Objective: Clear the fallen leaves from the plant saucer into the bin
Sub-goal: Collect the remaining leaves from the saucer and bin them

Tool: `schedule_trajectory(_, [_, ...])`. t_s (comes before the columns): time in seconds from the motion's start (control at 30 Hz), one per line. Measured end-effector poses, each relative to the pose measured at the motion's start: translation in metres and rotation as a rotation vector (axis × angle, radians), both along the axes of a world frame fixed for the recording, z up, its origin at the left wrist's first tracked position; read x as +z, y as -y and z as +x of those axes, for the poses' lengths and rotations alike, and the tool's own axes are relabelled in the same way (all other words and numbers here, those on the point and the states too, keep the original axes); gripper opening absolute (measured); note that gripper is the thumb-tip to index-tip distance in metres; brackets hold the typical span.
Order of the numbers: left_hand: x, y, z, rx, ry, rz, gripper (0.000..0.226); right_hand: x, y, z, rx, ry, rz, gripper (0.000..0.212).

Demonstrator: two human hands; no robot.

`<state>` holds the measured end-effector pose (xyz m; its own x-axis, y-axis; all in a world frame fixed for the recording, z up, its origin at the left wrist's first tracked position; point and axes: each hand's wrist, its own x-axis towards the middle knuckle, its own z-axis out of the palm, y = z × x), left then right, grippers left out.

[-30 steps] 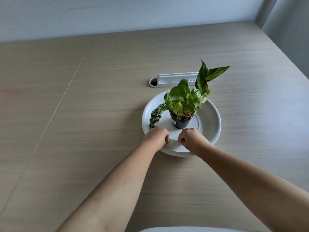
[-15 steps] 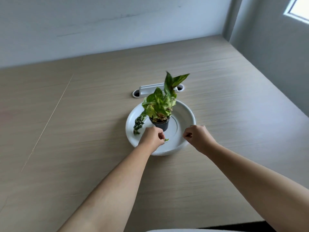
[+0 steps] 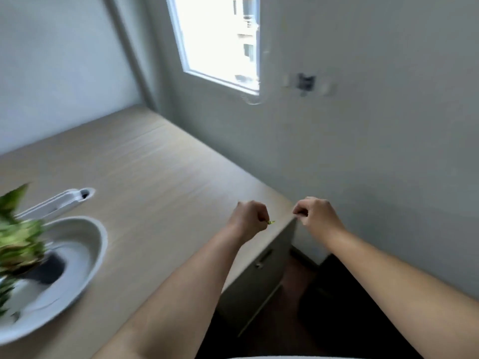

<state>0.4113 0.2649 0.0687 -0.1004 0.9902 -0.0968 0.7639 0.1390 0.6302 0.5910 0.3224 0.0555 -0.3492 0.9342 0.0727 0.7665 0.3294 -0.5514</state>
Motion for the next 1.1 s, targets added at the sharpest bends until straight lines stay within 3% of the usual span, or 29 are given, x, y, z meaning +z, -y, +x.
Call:
schedule_trajectory(0.2, [-0.027, -0.051, 0.154, -0.356, -0.071, -0.057, 0.014, -0.028, 0.0, 0.163, -0.343, -0.034, -0.089, 0.02])
schedule_trajectory(0.37, [-0.073, -0.069, 0.216, -0.507, -0.111, -0.178, 0.015, -0.077, 0.022, 0.228, -0.559, -0.06, -0.173, 0.018])
schedule_trajectory(0.6, [-0.187, -0.078, 0.231, -0.609, -0.171, -0.432, 0.014, -0.175, 0.048, 0.243, -0.735, -0.091, -0.338, 0.014])
schedule_trajectory(0.8, [-0.251, -0.118, 0.246, -0.526, -0.127, -0.433, 0.013, -0.235, 0.017, 0.242, -0.859, -0.129, -0.364, 0.017])
schedule_trajectory(0.87, [-0.264, -0.132, 0.257, -0.499, -0.098, -0.455, 0.013, -0.248, 0.002, 0.246, -0.876, -0.133, -0.461, 0.025])
schedule_trajectory(1.0, [-0.277, -0.148, 0.272, -0.65, -0.145, -0.624, 0.057, -0.264, -0.001, 0.26, -0.819, -0.156, -0.766, 0.056])
schedule_trajectory(1.1, [-0.272, -0.151, 0.272, -0.683, -0.196, -0.645, 0.06, -0.263, 0.007, 0.265, -0.807, -0.111, -0.794, 0.053])
